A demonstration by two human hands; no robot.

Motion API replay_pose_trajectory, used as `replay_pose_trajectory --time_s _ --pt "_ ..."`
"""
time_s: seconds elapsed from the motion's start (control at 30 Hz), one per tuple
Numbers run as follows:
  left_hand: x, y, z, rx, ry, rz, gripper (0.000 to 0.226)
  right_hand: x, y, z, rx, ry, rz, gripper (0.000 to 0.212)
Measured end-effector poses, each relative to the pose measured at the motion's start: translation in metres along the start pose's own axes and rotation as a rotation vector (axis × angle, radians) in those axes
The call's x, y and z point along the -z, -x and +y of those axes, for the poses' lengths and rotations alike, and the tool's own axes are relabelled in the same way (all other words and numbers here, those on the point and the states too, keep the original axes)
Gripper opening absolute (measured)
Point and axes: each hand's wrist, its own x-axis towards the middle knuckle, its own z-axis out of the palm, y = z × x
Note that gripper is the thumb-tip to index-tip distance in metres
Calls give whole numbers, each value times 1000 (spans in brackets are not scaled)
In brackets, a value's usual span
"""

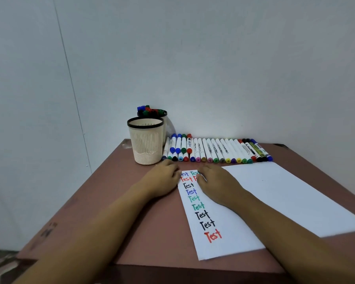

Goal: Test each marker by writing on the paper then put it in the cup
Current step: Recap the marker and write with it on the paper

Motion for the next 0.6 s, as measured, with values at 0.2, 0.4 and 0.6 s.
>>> replay_pose_trajectory --time_s 0.2,0.4,0.6 --pt "-2 0 -3 16 -17 -41 43 12 -7 -7 20 113 -23 31" --pt "-4 -2 -4 25 -5 -22 43 14 -70 -10 -262 -25 121 30" --pt "-4 -2 -5 18 -13 -12 43 -2 -96 -26 -384 91 52 43"
